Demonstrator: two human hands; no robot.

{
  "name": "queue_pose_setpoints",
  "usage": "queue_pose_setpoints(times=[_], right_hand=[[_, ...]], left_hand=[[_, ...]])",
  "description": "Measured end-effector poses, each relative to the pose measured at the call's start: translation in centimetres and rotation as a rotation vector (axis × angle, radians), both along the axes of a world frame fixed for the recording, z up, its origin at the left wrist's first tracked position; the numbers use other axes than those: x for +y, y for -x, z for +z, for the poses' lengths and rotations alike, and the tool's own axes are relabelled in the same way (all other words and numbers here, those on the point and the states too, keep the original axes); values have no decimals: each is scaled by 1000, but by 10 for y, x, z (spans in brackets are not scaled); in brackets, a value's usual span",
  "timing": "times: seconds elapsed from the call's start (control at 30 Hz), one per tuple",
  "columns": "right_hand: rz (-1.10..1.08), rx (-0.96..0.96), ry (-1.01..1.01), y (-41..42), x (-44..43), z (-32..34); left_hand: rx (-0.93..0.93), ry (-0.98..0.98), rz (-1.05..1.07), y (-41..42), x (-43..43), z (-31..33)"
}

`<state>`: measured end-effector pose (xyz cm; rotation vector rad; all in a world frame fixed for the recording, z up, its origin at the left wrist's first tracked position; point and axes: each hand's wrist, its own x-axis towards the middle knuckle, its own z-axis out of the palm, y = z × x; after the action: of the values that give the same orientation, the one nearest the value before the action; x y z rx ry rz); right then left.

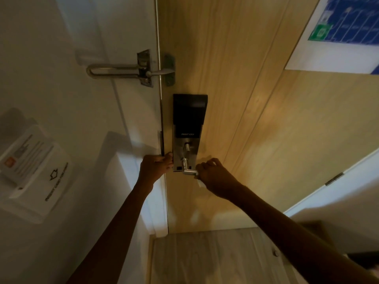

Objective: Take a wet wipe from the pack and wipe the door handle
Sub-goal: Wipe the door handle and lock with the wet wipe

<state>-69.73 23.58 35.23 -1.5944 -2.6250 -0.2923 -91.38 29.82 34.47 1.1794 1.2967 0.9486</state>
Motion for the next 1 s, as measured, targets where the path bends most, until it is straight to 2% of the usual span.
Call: queue_pose_setpoints(times=[0.07, 0.17, 0.43, 0.6, 0.77, 0.83, 0.87, 1.0], right_hand=[[0, 28, 14, -24, -3, 4], [4, -36, 24, -47, -5, 10], [6, -85, 80, 19, 10, -4], [-14, 19, 100, -33, -3, 9], [72, 86, 134, -75, -6, 16], [12, 223, 123, -97, -10, 9], [-57, 357, 115, -109, -15, 6], [-557, 1258, 167, -111, -34, -17]], left_hand=[[12, -1, 5, 0, -1, 0], [31, -29, 13, -1, -3, 1], [76, -48, -2, -1, -4, 2], [53, -49, -19, -2, -8, 3], [103, -60, -3, -2, -8, 2], [142, -76, 7, -3, -7, 2], [147, -71, 13, -3, -5, 1], [113, -33, 32, -2, -2, -1]])
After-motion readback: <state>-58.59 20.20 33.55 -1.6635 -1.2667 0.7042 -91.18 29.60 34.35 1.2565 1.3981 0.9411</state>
